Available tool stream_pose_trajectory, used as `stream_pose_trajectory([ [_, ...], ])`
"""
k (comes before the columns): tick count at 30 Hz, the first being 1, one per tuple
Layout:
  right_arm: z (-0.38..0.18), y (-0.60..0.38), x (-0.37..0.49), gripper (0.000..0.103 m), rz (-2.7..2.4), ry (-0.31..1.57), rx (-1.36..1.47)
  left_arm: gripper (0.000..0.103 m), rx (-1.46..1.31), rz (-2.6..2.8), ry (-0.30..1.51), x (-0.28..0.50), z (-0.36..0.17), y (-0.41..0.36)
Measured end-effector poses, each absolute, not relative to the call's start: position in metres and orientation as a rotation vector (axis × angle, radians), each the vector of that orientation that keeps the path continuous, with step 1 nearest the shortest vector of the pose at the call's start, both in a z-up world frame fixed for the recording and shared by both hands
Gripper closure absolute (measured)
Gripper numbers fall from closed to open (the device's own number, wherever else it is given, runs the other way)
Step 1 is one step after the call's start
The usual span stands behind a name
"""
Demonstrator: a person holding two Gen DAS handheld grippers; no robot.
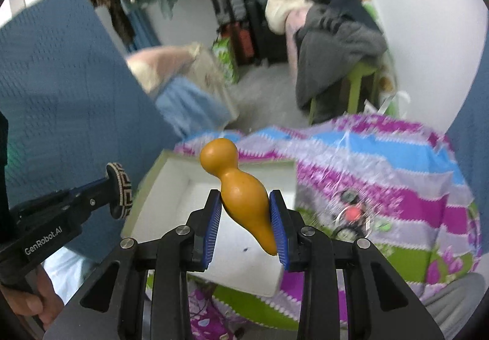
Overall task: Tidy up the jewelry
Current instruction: 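Carry the bangle and gourd over the white box and open both tools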
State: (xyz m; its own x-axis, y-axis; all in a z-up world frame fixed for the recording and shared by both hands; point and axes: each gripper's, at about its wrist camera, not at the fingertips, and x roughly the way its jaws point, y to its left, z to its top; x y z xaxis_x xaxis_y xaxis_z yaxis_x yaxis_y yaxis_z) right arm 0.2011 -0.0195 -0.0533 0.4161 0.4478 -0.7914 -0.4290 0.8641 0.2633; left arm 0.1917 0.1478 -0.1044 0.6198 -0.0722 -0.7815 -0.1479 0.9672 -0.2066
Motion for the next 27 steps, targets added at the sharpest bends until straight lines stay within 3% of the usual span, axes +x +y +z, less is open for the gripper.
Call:
stream_pose_trajectory([
  [9, -0.106, 0.004, 0.204, 0.073, 0.572, 1.134, -0.037, 0.095, -0.286, 0.071, 1.046, 0.200, -0.171, 0.166],
  [18, -0.119, 0.007, 0.206, 0.072, 0.584, 1.172, -0.054, 0.093, -0.299, 0.087, 1.094, 0.201, -0.194, 0.168],
  [20, -0.116, 0.005, 0.206, 0.066, 0.594, 1.170, -0.051, 0.081, -0.305, 0.094, 1.096, 0.201, -0.192, 0.168],
  [22, -0.111, 0.002, 0.206, 0.065, 0.595, 1.158, -0.050, 0.051, -0.315, 0.098, 1.078, 0.199, -0.187, 0.170],
  [27, -0.087, -0.008, 0.205, 0.065, 0.605, 1.100, -0.039, 0.047, -0.298, 0.101, 1.008, 0.191, -0.161, 0.166],
])
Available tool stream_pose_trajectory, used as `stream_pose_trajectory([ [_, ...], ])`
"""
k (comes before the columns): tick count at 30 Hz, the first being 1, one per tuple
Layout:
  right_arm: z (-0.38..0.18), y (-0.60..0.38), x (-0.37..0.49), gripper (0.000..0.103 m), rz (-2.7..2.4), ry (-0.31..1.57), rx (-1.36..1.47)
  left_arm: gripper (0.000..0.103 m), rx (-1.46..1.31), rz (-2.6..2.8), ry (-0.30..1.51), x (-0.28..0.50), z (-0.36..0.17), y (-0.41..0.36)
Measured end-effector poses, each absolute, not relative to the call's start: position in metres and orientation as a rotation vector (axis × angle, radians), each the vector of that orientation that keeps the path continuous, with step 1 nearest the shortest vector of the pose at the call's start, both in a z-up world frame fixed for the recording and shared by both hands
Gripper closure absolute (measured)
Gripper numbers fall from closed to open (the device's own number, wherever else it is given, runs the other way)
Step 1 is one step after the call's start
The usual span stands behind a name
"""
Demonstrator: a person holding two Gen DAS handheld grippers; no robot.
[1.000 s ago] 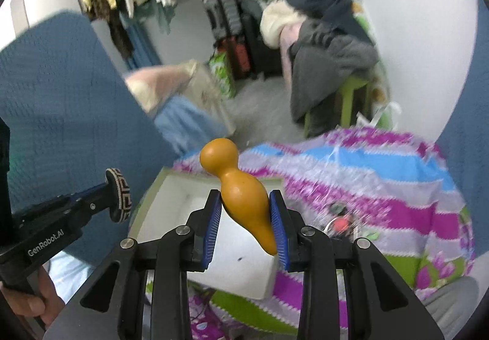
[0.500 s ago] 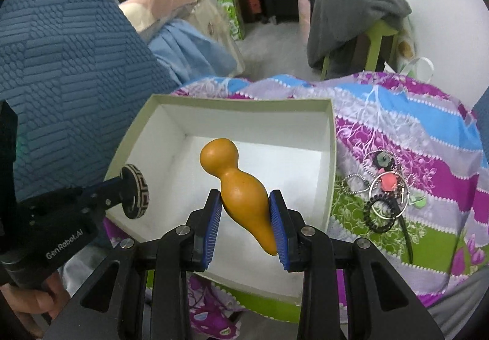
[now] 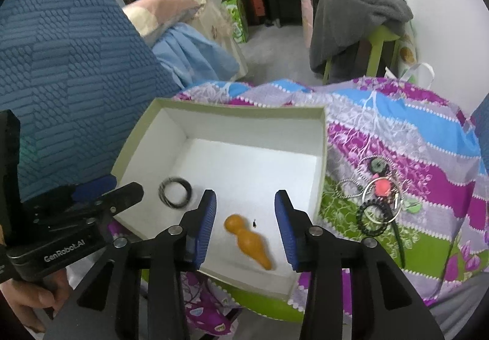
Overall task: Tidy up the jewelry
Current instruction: 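Carry the bangle and gourd over the white box and open both tools, then move both tools from the box back to the jewelry pile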
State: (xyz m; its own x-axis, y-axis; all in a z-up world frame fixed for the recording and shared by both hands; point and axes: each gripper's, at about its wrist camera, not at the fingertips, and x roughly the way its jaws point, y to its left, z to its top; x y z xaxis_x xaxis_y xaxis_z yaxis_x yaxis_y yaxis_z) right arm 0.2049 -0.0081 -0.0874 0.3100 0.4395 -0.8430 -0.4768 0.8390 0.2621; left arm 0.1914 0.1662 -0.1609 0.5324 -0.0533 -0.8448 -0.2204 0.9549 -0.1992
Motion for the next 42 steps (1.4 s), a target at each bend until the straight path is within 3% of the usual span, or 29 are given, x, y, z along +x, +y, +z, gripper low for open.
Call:
stream_pose_trajectory([
  [14, -0.003, -0.045, 0.190, 0.065, 0.648, 0.877, -0.039, 0.023, -0.302, 0.122, 0.835, 0.162, -0.087, 0.141],
  [25, 0.015, -0.088, 0.180, 0.065, 0.625, 0.799, -0.036, 0.022, -0.295, 0.117, 0.775, 0.150, -0.077, 0.113],
  [36, -0.001, -0.152, 0.180, 0.065, 0.542, 0.796, 0.009, 0.023, -0.288, 0.049, 0.756, 0.154, -0.086, 0.068],
  [42, -0.021, -0.186, 0.178, 0.065, 0.515, 0.812, 0.016, 0.030, -0.267, -0.006, 0.788, 0.161, -0.099, 0.030],
])
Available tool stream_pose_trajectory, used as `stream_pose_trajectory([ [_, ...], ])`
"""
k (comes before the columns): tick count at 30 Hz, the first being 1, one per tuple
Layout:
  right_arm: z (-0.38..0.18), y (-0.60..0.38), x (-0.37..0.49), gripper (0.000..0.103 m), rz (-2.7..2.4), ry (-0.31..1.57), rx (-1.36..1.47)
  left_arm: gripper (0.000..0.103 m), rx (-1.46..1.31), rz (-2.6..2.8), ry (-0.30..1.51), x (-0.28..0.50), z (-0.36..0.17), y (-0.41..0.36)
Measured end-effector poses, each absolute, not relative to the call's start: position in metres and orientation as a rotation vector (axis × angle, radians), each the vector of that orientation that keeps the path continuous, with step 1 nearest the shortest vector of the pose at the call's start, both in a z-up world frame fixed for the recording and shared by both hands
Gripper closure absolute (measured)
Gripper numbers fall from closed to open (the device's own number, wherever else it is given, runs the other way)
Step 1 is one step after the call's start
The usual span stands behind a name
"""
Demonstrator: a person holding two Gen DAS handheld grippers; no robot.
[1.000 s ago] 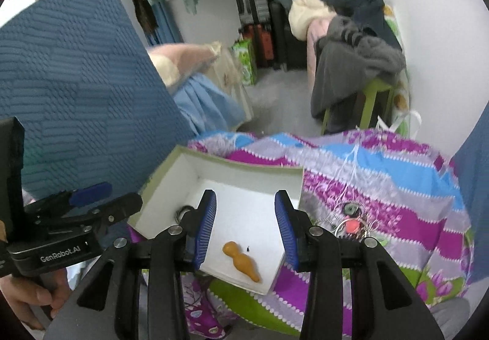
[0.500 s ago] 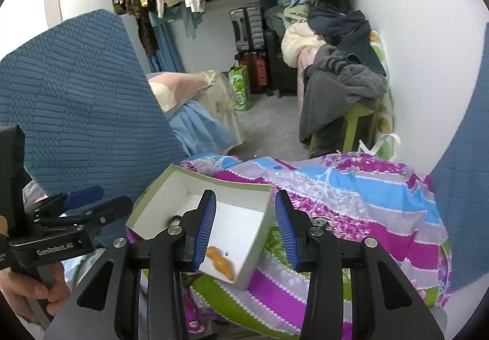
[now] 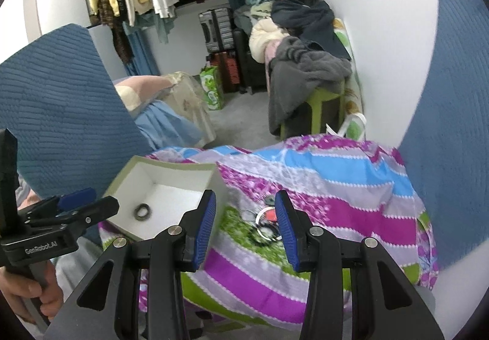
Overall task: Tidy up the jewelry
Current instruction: 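Move both tools from the box back to the jewelry pile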
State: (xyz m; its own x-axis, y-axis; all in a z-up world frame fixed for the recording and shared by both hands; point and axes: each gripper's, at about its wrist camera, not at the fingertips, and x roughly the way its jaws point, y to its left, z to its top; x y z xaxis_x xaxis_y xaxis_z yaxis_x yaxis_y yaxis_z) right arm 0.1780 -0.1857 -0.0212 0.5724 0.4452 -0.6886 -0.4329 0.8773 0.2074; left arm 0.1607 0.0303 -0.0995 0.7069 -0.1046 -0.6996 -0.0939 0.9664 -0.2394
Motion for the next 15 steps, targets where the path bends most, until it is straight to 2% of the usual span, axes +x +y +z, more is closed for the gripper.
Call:
stream_pose_trajectory([
  [3, -0.035, -0.198, 0.177, 0.065, 0.512, 0.818, 0.004, 0.033, -0.281, -0.033, 0.805, 0.165, -0.109, 0.013],
  [6, -0.052, -0.209, 0.177, 0.065, 0.515, 0.830, 0.011, 0.040, -0.310, -0.054, 0.822, 0.170, -0.118, 0.001],
  [15, -0.105, -0.234, 0.189, 0.065, 0.492, 0.881, 0.026, 0.041, -0.335, -0.074, 0.852, 0.186, -0.144, -0.036],
])
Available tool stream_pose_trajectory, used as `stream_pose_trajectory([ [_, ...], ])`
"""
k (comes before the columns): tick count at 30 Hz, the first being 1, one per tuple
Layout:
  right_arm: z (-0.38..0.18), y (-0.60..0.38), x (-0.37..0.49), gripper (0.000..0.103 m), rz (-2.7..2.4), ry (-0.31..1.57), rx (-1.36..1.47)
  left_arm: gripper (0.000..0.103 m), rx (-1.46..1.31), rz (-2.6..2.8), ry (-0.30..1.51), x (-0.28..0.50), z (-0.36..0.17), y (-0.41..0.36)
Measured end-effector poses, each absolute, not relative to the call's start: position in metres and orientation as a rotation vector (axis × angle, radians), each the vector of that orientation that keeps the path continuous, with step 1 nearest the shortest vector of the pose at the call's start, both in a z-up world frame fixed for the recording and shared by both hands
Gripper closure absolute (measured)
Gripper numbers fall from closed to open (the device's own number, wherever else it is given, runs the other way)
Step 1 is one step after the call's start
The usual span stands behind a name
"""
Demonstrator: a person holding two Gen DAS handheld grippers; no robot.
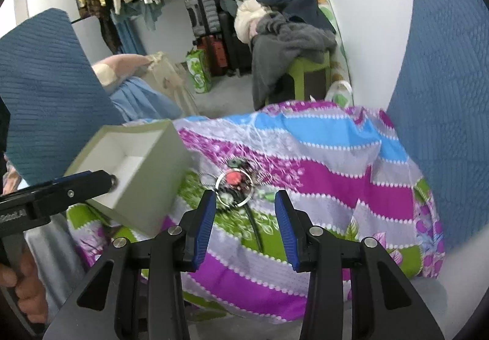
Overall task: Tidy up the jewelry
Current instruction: 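Move both tools from the box back to the jewelry pile, then grasp the black coiled hair tie with the left tool while the right tool reaches toward the green clip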
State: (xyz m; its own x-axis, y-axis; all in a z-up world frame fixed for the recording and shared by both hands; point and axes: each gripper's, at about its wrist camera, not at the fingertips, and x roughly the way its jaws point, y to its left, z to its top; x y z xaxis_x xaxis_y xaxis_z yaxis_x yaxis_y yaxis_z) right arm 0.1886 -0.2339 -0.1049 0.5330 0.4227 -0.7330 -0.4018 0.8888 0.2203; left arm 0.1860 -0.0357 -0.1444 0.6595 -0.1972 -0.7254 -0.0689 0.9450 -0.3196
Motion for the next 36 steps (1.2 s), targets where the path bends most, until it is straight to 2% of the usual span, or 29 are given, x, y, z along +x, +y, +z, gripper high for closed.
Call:
stream_pose_trajectory([
  [2, -0.115, -0.236, 0.194, 0.065, 0.488, 0.887, 0.022, 0.044, -0.326, -0.082, 0.864, 0.192, -0.153, -0.045],
  [11, -0.157, -0.241, 0.233, 0.068, 0.497, 0.965, 0.086, 0.046, -0.332, -0.080, 0.909, 0.215, -0.192, -0.068],
  [13, -0.164, -0.239, 0.241, 0.068, 0.508, 0.979, 0.090, 0.054, -0.334, -0.077, 0.923, 0.222, -0.200, -0.071],
  [20, -0.187, -0.228, 0.268, 0.072, 0.541, 1.037, 0.044, 0.055, -0.335, -0.022, 0.963, 0.245, -0.227, -0.076],
  [22, -0.196, -0.226, 0.275, 0.073, 0.541, 1.061, 0.029, 0.058, -0.336, -0.005, 0.969, 0.250, -0.233, -0.077],
  [30, -0.220, -0.225, 0.293, 0.074, 0.537, 1.132, 0.016, 0.059, -0.326, 0.083, 0.996, 0.266, -0.255, -0.073],
  [36, -0.227, -0.217, 0.298, 0.073, 0.562, 1.156, 0.004, 0.066, -0.330, 0.112, 1.019, 0.274, -0.268, -0.065],
])
